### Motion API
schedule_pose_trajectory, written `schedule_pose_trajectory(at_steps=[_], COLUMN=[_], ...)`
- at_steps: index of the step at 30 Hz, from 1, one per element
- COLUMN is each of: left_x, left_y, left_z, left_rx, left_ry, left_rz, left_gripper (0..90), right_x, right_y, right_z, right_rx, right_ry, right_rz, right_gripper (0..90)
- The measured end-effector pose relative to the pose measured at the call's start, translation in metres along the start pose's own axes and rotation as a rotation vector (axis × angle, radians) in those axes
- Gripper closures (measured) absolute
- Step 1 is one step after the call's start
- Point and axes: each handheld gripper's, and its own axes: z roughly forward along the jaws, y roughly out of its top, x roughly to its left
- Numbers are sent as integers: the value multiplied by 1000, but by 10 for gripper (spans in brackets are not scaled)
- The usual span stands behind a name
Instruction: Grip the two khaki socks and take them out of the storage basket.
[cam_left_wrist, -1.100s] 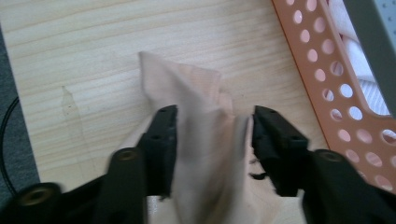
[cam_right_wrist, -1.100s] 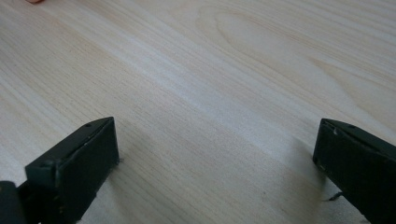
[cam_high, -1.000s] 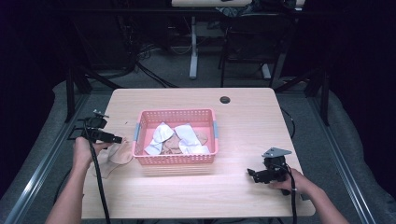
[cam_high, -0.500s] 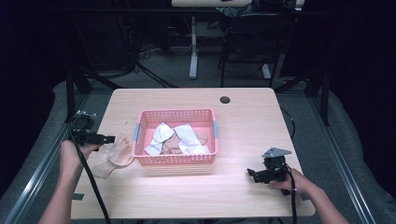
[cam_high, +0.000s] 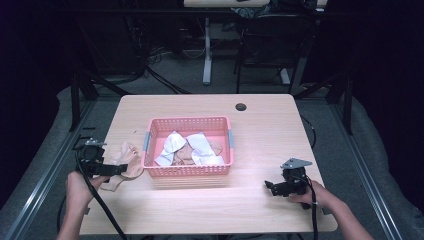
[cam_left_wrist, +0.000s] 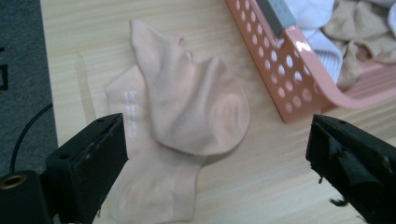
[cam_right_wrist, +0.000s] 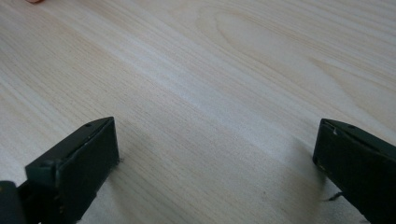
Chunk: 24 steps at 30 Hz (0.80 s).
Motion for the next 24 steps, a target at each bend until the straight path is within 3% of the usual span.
schedule_pose_trajectory(at_steps=[8, 10, 16, 24], left_x=[-10, -10, -4, -1], left_y=[-29, -36, -41, -43], left_z=[18, 23, 34, 33], left_rx=[12, 23, 62, 60], left_ry=[16, 32, 28, 24], left_rz=[-10, 20, 18, 7], left_gripper=[0, 0, 0, 0], right_x=[0, 0, 0, 0], right_y=[0, 0, 0, 0], right_z=[0, 0, 0, 0], right_rx=[-1, 0, 0, -3], right_ry=[3, 0, 0, -6], right_rz=[2, 0, 0, -7], right_gripper=[0, 0, 0, 0])
